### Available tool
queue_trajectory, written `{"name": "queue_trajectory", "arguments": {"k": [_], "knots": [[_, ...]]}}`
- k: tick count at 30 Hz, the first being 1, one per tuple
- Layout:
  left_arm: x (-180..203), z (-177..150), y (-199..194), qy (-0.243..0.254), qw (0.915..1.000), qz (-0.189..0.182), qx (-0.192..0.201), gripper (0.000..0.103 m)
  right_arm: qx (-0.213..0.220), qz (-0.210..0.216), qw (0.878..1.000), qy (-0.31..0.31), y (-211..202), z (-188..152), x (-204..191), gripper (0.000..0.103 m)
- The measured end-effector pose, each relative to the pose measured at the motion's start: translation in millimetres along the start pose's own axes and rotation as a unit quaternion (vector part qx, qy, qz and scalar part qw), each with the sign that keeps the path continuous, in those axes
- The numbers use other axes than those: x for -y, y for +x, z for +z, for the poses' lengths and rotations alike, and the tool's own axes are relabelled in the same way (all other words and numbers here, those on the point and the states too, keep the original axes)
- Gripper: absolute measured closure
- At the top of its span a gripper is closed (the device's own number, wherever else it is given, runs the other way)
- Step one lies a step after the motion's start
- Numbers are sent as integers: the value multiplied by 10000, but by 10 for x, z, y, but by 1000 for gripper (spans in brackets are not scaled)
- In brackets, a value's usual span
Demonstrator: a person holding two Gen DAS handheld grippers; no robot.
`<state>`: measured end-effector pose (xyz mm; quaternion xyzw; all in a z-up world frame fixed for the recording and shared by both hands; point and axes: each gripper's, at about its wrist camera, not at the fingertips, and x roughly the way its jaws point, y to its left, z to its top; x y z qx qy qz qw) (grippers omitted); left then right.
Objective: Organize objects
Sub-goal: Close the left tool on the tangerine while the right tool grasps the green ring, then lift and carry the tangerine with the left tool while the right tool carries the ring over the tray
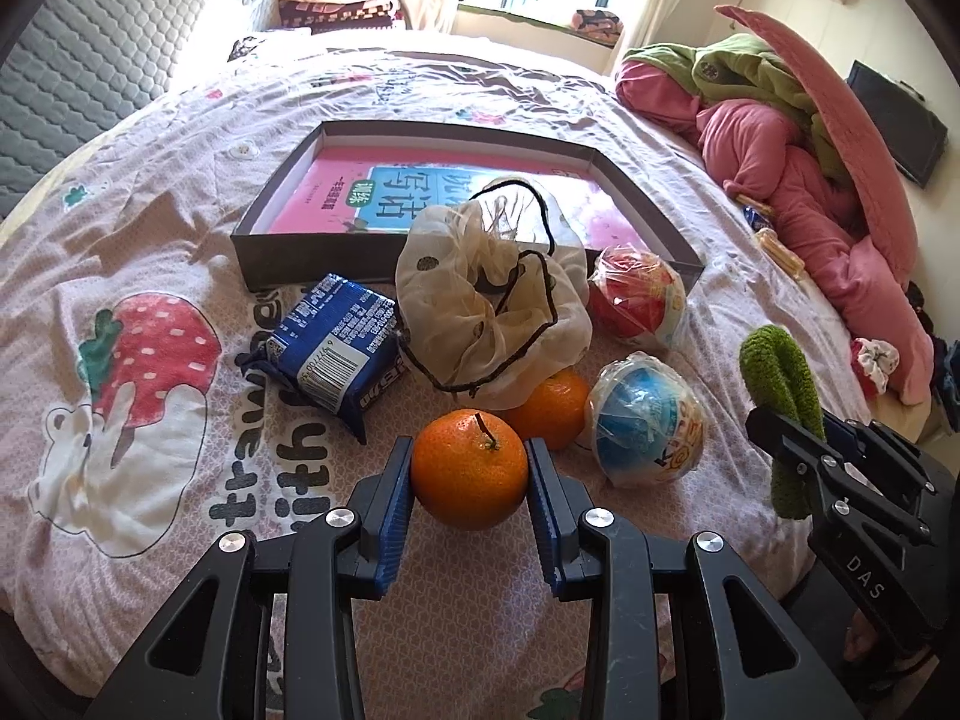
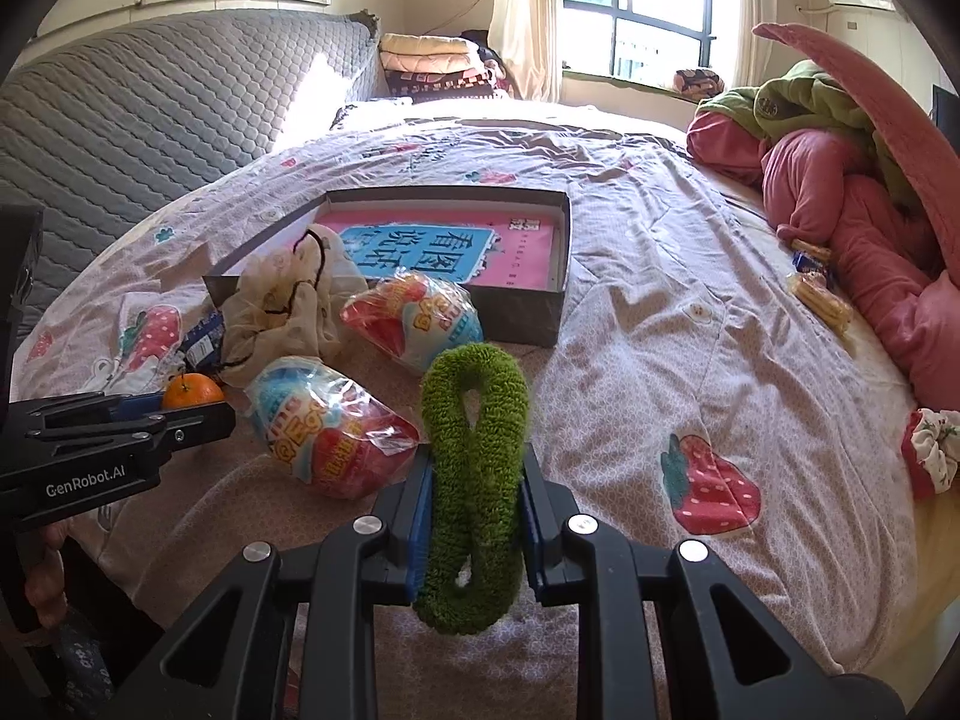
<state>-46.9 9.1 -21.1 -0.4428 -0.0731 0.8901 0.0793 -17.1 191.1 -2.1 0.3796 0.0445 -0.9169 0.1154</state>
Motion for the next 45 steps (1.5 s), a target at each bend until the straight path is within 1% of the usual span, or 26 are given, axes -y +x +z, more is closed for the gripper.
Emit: {"name": "queue_trajectory", "arguments": {"k": [8, 18, 29, 45], "knots": [[13, -13, -170, 23, 9999, 56, 153, 67, 194, 231, 9995, -68, -120, 61, -171, 78], [-2, 2, -294, 58, 9993, 148, 330, 67, 374, 367, 9984, -210, -208, 144, -324, 78], [-28, 48, -233, 120, 9988, 227, 412, 67, 563, 366, 9976, -158, -178, 263, -321, 78], [-149, 313, -76, 47, 9982, 284, 529, 67, 595, 424, 9972, -166, 64, 488, -300, 77]]}}
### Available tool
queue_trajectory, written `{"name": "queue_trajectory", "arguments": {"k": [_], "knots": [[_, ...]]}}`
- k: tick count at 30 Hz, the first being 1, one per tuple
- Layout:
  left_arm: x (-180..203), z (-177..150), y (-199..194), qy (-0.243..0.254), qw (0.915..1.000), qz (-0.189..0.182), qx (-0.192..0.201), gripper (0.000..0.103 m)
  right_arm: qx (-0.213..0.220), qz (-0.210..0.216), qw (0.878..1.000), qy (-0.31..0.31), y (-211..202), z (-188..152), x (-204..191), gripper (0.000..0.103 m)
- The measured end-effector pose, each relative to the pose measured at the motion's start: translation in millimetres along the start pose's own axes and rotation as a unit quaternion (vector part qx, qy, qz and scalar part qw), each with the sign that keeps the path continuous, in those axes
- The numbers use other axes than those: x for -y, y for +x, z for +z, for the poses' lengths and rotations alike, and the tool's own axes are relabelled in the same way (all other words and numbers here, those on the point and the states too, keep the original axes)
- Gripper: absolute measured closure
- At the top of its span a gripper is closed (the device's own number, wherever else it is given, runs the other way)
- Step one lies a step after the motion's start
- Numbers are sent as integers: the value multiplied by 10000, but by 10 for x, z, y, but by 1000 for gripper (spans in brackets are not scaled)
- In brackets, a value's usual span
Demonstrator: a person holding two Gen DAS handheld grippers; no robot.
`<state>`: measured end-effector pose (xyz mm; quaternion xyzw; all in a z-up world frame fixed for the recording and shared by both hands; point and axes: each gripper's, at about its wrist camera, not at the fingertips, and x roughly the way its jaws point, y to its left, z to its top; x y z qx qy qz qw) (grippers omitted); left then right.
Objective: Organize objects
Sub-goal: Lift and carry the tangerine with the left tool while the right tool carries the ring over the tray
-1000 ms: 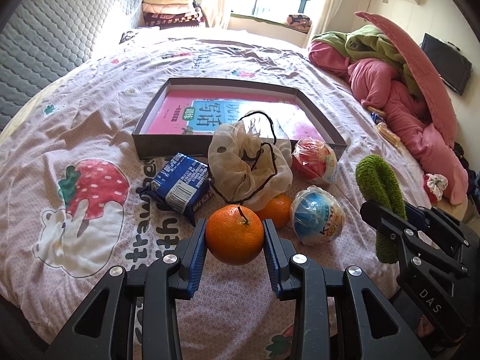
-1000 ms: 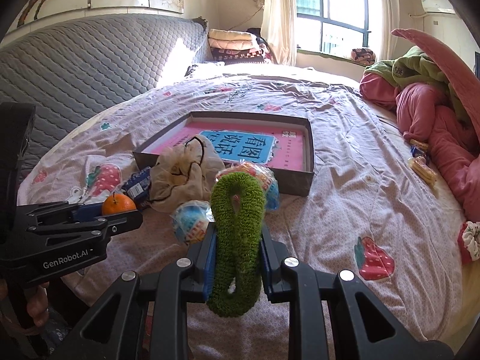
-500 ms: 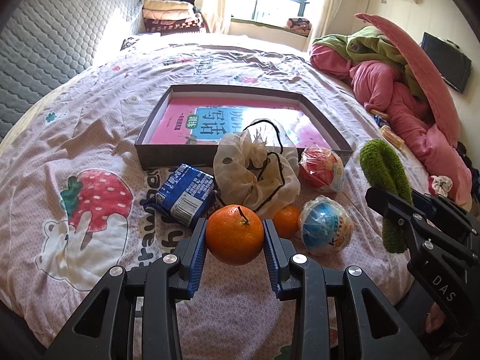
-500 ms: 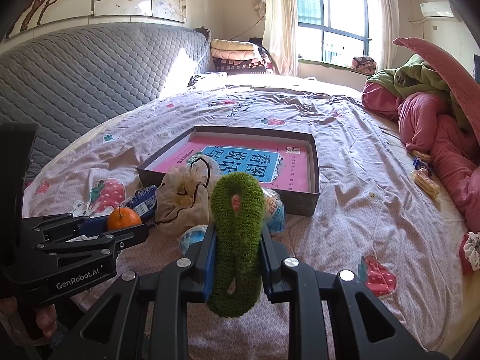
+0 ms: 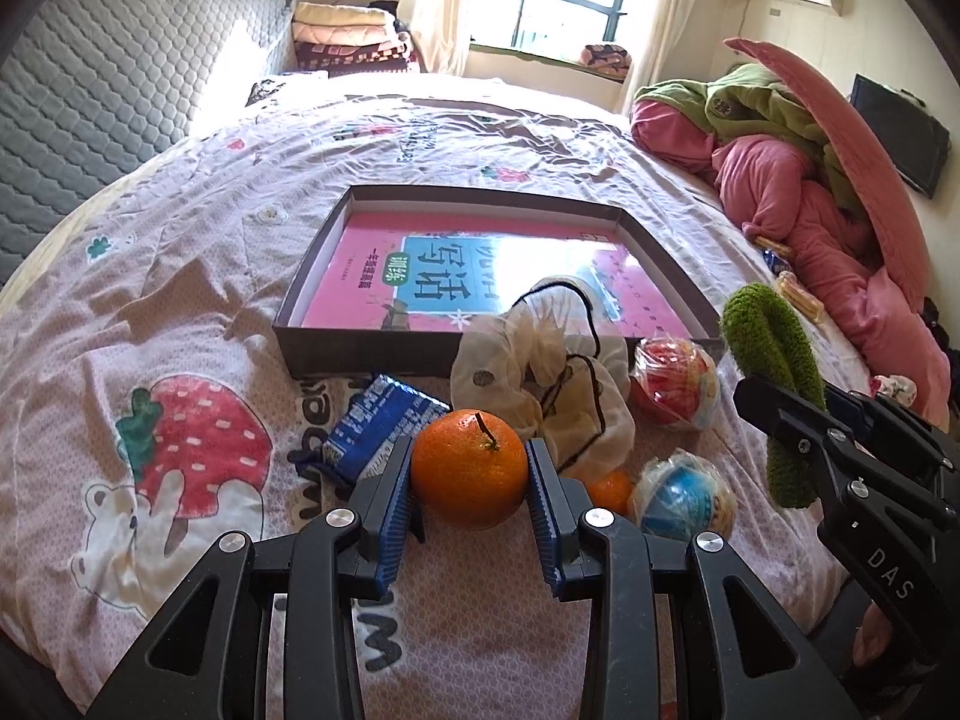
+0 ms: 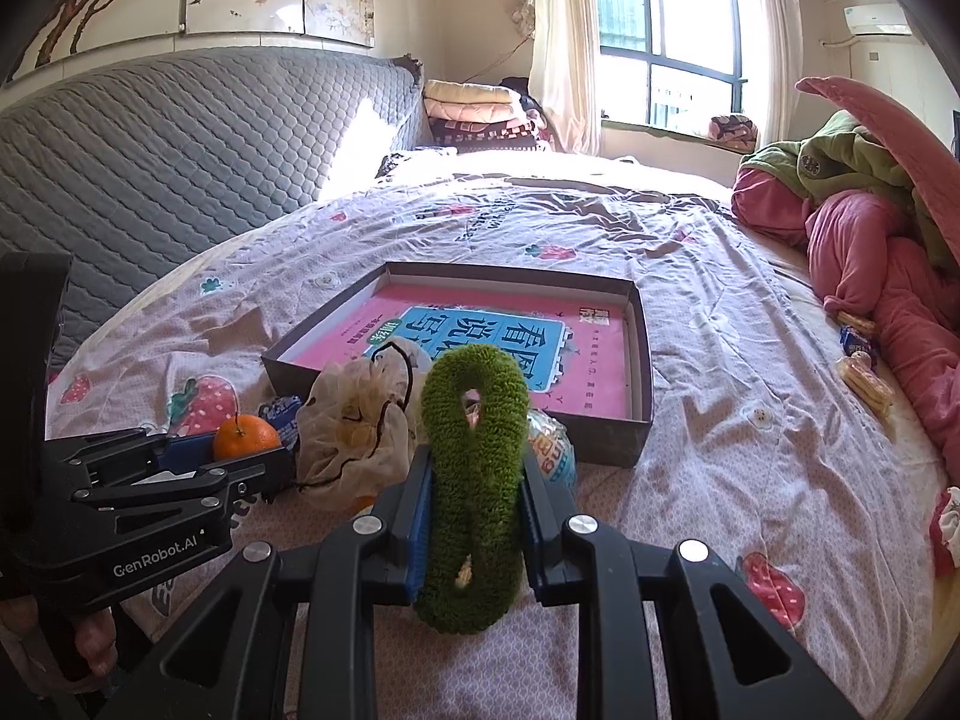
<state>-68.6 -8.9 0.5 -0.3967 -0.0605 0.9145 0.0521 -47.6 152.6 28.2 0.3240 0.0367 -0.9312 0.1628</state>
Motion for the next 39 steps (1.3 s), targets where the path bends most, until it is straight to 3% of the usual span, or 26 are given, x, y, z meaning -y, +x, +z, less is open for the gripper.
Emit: {"name": "queue_trajectory", "arguments": {"k": [39], "knots": [[-225, 600, 464, -232, 9995, 66, 194, 67, 125, -1, 9999, -69, 538, 481, 148, 77]]}}
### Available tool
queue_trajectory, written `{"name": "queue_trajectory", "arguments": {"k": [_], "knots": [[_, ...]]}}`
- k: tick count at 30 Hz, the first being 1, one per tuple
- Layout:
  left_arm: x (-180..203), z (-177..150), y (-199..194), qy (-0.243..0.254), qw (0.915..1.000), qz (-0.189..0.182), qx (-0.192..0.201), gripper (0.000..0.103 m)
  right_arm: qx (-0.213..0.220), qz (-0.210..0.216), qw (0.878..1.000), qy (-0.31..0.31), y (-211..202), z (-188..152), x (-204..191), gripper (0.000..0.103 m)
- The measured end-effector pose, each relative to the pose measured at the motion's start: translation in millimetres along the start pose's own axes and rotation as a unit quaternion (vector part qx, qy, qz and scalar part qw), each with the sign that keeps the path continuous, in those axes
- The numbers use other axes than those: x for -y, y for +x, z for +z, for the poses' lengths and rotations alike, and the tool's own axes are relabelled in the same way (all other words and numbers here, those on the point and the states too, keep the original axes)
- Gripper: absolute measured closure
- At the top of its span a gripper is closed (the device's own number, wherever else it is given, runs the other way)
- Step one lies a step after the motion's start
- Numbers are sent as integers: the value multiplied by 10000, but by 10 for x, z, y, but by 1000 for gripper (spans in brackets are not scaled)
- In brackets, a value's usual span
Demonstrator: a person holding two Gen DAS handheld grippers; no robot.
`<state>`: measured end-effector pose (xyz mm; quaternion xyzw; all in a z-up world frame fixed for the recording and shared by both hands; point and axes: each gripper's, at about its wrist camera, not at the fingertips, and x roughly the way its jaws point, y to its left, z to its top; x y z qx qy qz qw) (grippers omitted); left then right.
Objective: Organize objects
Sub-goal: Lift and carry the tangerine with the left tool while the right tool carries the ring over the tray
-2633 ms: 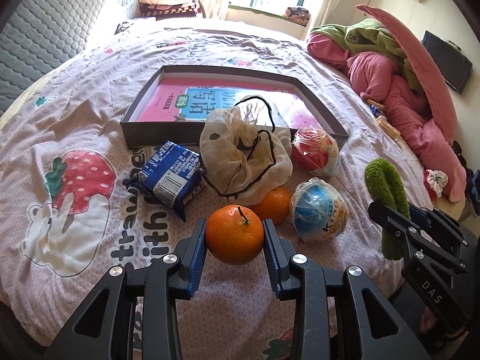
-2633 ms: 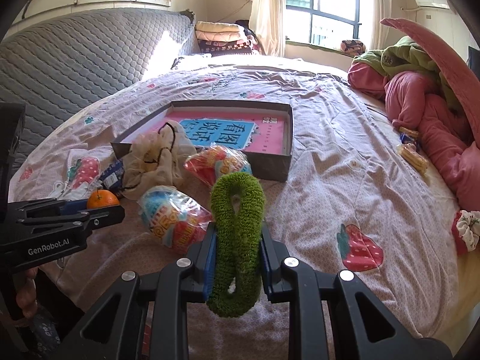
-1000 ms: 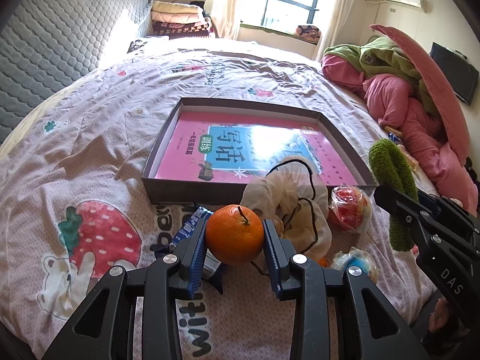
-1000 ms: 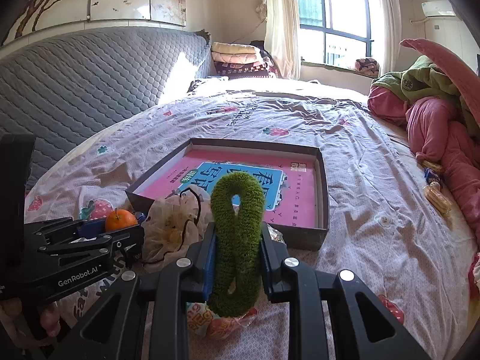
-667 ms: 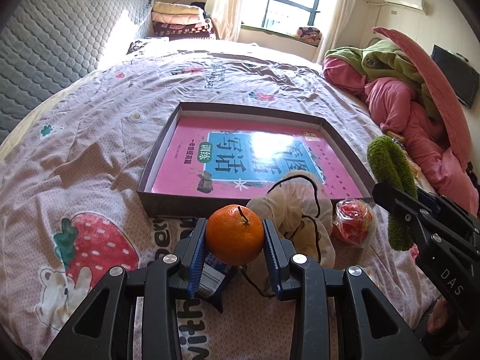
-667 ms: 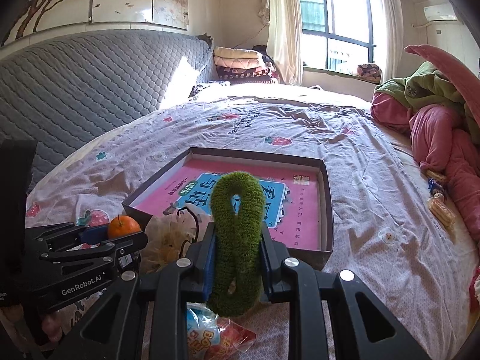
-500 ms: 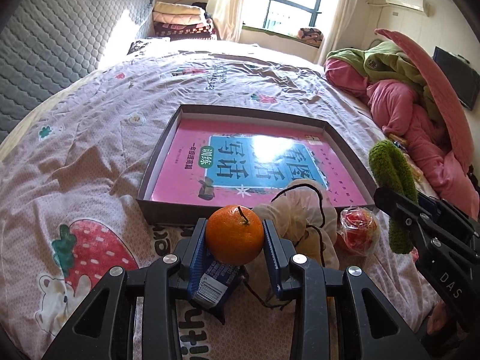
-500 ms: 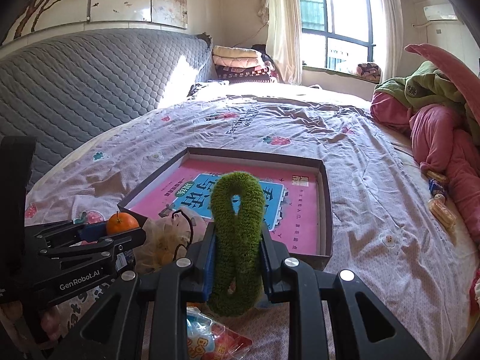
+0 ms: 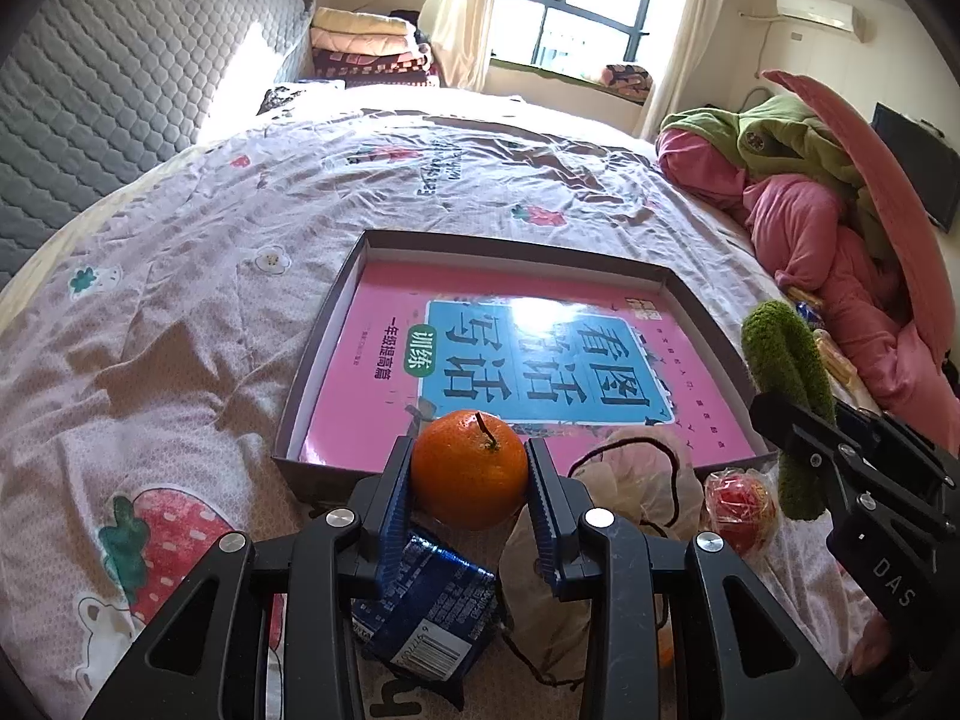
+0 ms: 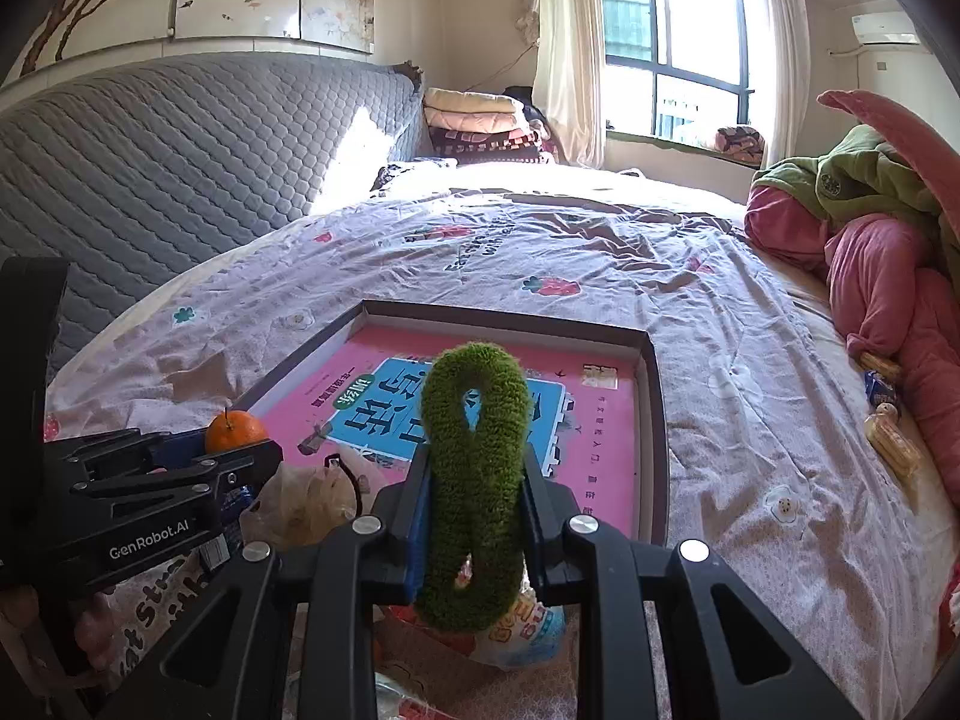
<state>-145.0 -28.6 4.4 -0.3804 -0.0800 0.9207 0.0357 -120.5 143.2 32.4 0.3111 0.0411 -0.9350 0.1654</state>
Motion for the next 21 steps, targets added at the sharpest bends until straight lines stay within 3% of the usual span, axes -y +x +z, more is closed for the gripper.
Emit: {"name": "queue_trajectory", "arguments": {"k": [21], "knots": [[16, 300, 297, 39, 10000, -39, 7, 67, -140, -78, 9999, 53, 338, 173, 174, 77]]}}
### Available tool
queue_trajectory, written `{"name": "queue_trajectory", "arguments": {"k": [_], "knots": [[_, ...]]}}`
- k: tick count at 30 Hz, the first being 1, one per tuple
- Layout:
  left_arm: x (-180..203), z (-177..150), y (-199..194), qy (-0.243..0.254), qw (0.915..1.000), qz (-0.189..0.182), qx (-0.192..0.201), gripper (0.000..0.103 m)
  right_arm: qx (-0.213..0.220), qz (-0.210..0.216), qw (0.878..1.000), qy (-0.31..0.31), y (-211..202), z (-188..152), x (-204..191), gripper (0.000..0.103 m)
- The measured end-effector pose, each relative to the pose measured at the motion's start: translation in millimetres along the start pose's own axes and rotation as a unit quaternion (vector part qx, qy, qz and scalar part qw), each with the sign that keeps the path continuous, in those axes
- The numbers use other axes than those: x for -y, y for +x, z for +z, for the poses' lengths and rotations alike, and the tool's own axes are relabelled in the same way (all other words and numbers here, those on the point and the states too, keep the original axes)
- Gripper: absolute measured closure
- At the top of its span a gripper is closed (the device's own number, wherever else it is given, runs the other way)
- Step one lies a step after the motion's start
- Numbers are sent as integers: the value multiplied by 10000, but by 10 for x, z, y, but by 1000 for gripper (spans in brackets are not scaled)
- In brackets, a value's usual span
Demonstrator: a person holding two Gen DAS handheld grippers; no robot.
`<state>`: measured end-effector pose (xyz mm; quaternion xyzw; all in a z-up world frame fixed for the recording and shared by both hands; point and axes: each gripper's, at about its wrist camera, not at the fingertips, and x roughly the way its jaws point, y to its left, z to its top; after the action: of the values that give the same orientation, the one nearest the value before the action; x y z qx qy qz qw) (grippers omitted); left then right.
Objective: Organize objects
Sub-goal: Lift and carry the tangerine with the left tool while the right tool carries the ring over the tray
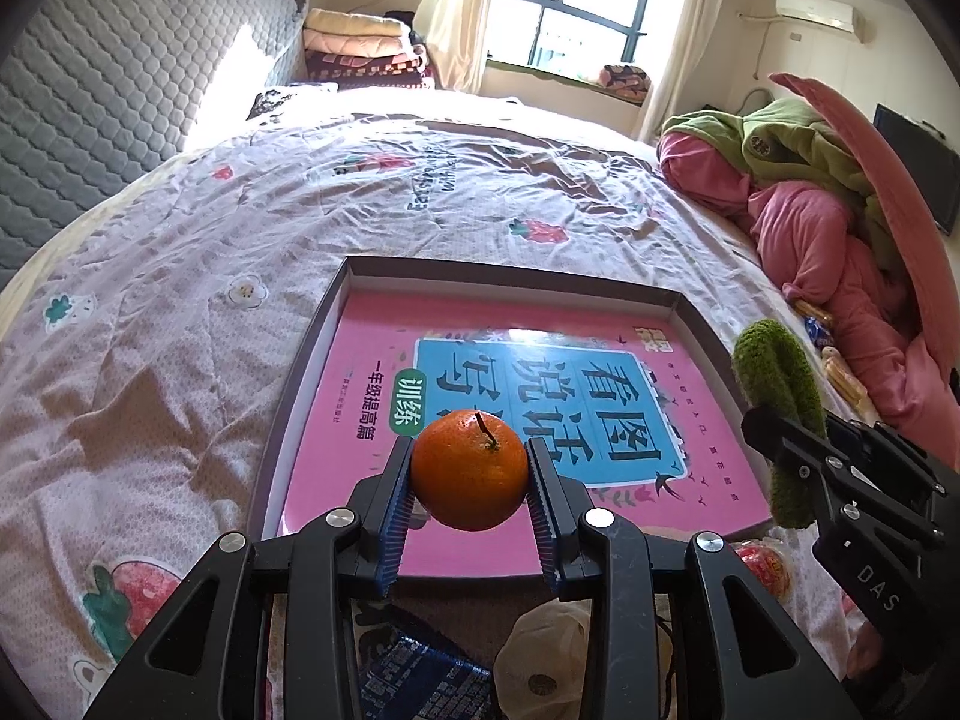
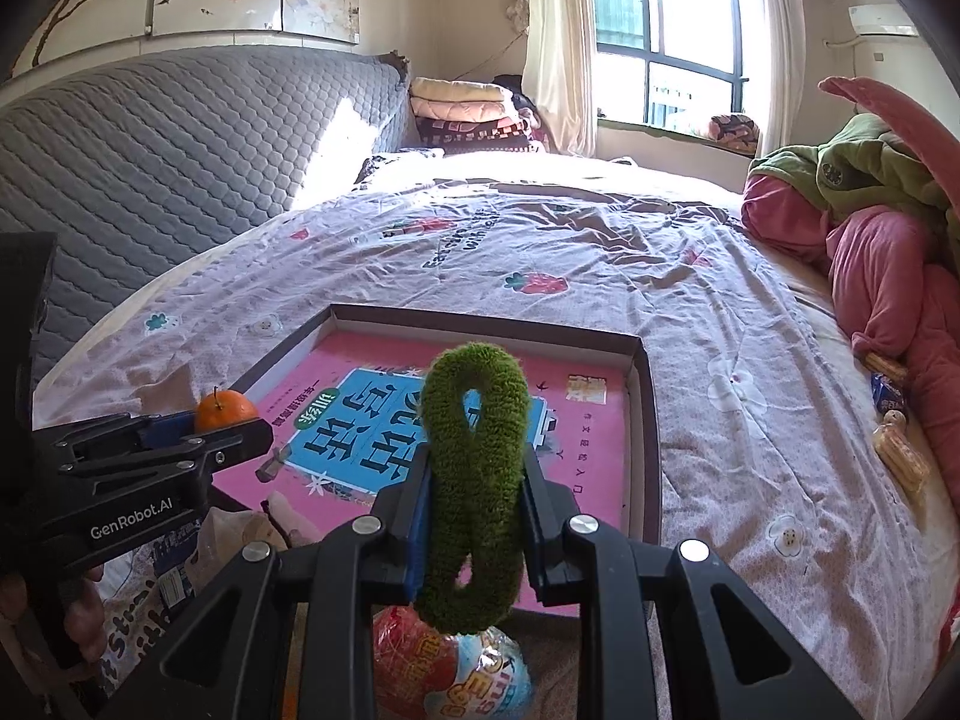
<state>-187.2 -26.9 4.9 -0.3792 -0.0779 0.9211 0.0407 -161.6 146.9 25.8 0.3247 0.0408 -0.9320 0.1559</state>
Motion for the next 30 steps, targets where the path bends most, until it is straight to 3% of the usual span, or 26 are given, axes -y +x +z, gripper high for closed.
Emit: {"name": "queue_trajectory", "arguments": {"k": [10, 30], "knots": [[-43, 133, 202, 1, 9999, 24, -100, 67, -133, -7, 9999, 78, 148, 21, 82, 77], [-116, 145, 543, -118, 9986, -11, -508, 67, -792, 102, 9965, 249, 535, -107, 199, 76]]}}
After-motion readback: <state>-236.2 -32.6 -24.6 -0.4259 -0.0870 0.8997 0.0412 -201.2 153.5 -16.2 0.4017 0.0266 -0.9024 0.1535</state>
